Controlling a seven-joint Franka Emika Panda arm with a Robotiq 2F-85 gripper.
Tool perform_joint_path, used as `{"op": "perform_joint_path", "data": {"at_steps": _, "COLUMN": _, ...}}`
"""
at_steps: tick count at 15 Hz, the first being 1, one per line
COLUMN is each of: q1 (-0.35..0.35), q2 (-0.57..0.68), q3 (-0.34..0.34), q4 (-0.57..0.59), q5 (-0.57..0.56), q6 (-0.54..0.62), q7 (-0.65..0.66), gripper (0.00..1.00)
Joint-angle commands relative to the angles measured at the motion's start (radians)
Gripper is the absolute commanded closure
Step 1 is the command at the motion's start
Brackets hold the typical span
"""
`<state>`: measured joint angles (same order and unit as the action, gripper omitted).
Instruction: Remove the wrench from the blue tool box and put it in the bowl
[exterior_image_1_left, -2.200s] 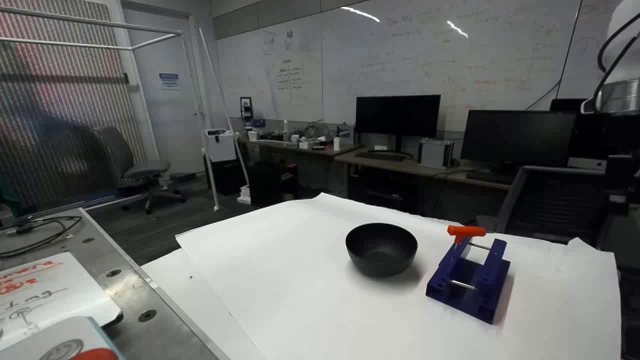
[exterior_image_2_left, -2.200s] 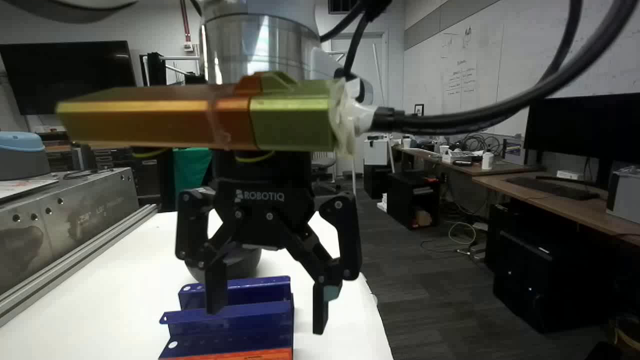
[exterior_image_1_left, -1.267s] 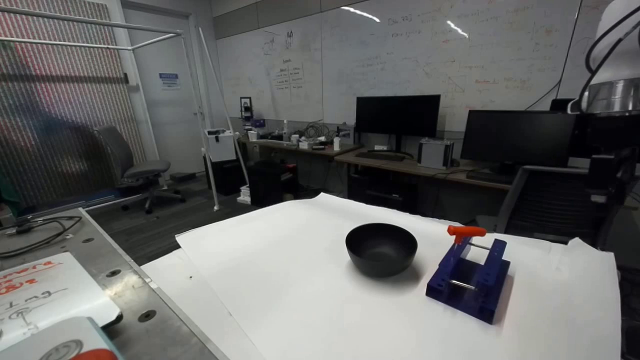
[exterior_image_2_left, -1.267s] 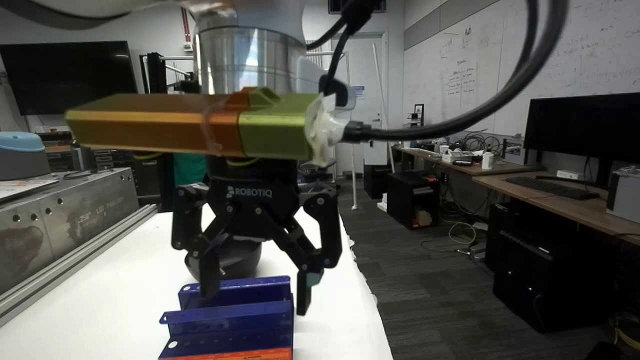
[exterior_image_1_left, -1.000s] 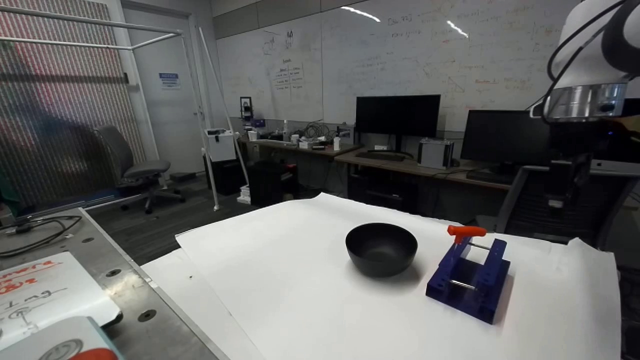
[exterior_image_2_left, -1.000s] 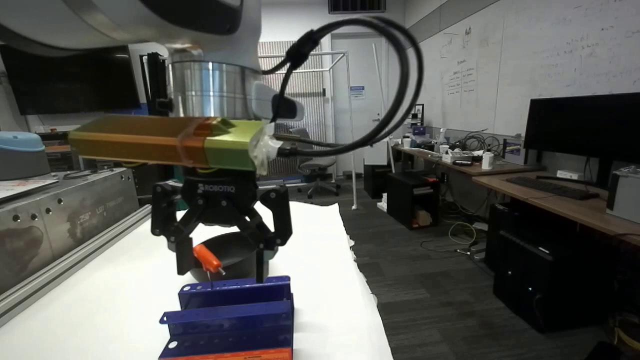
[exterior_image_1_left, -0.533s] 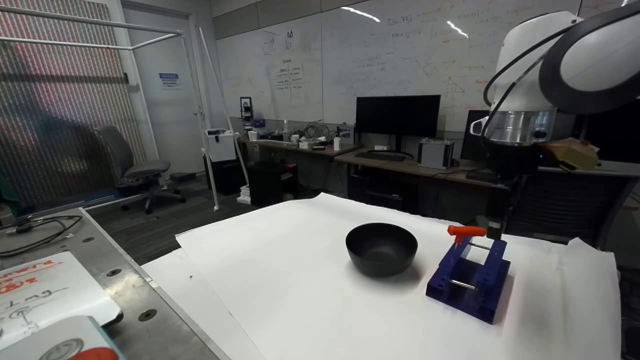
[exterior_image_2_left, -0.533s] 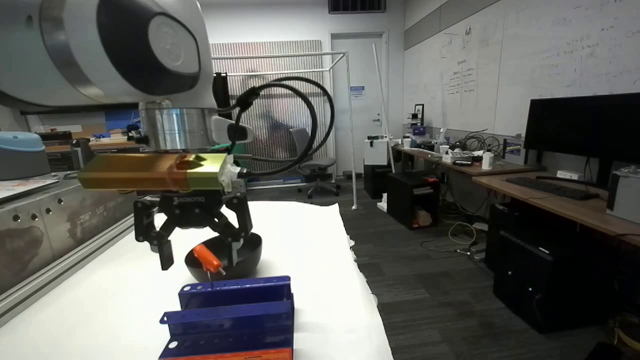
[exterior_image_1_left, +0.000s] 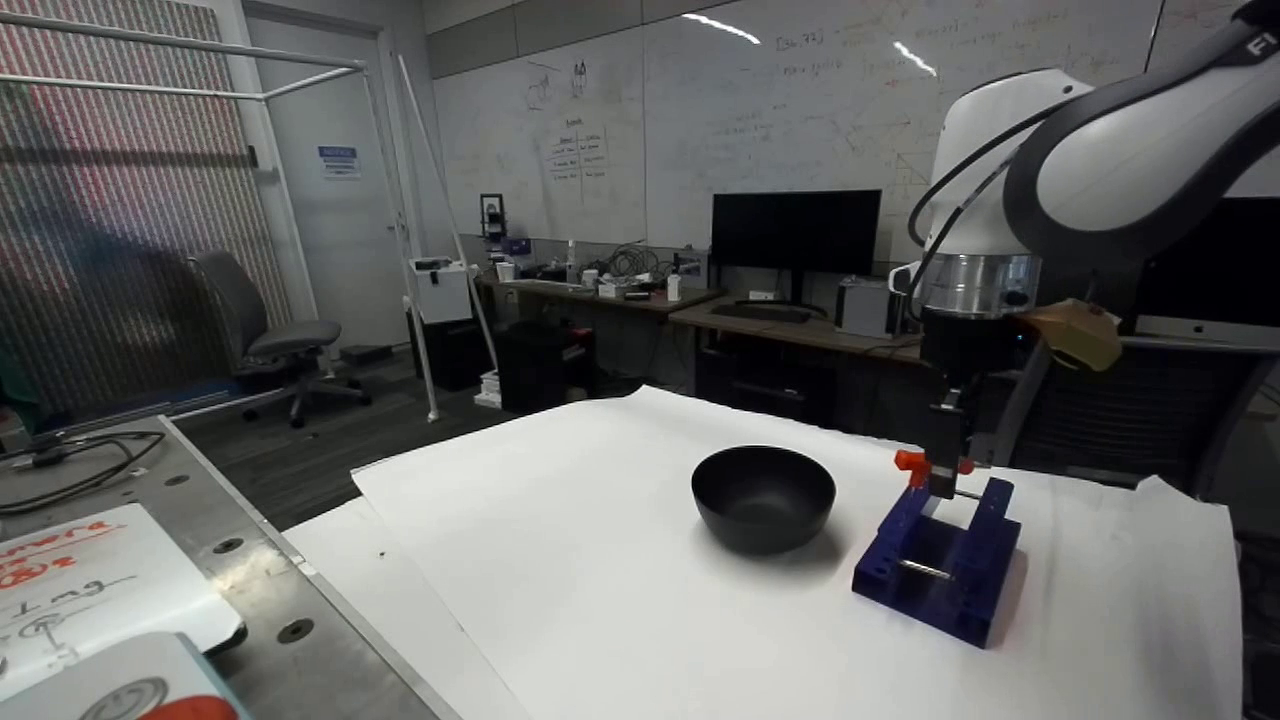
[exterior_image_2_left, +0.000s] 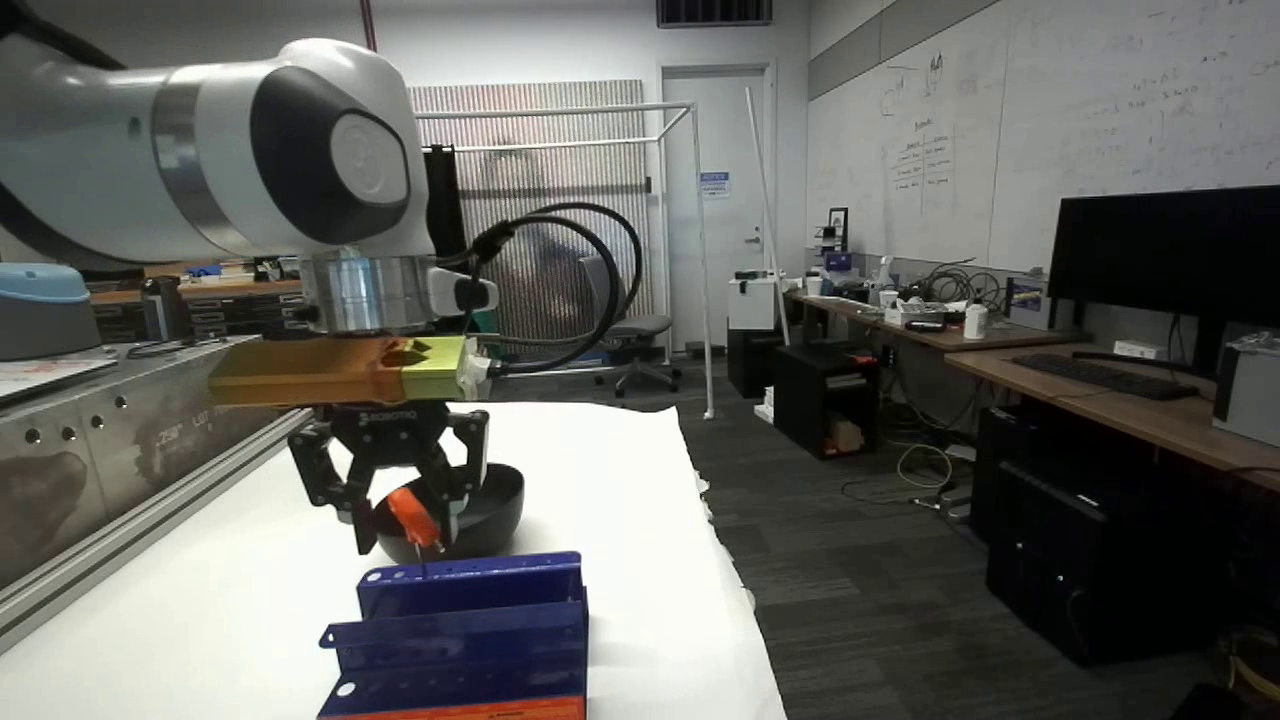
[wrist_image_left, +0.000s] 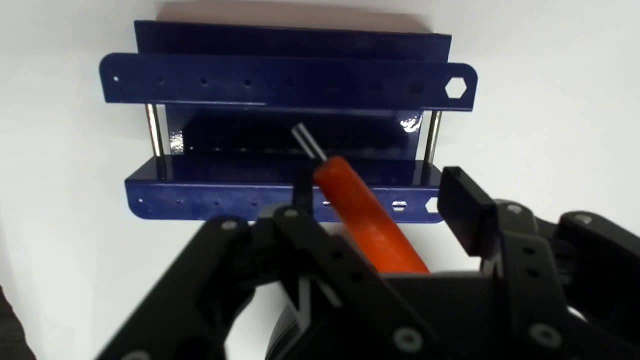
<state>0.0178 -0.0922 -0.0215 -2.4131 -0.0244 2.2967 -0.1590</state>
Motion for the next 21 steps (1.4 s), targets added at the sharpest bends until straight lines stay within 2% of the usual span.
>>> {"op": "perform_joint_path", "data": {"at_steps": 1, "q1": -0.002, "q2": 0.027, "q3": 0.009, "q4": 0.036, "q5": -0.011, "q6": 0.026, "q7": -0.020, "gripper": 0.65}}
{"op": "perform_joint_path", "data": {"at_steps": 5, "q1": -0.008, "q2": 0.024, "q3": 0.009, "q4": 0.047, "q5": -0.052, "q6": 0.020, "q7": 0.013, "gripper": 0.94}}
{"op": "perform_joint_path", "data": {"at_steps": 6, "q1": -0.009, "q2": 0.014, "q3": 0.011, "q4": 0.052, "q5": -0.069, "q6": 0.010, "q7": 0.036, "gripper": 0.96}}
{"op": "perform_joint_path", "data": {"at_steps": 7, "q1": -0.008, "q2": -0.003, "q3": 0.013, "q4": 0.052, "q5": -0.072, "q6": 0.015, "q7": 0.059, "gripper": 0.92}}
{"op": "perform_joint_path", "data": {"at_steps": 14, "q1": 0.002, "q2": -0.106, "q3": 0.039, "q4": 0.100, "q5": -0.050, "q6": -0.008, "q7": 0.172, "gripper": 0.92}}
{"op": "perform_joint_path", "data": {"at_steps": 21, "q1": -0.002, "q2": -0.066, "q3": 0.021, "q4": 0.151, "q5": 0.103, "q6": 0.050, "q7": 0.204, "gripper": 0.92}}
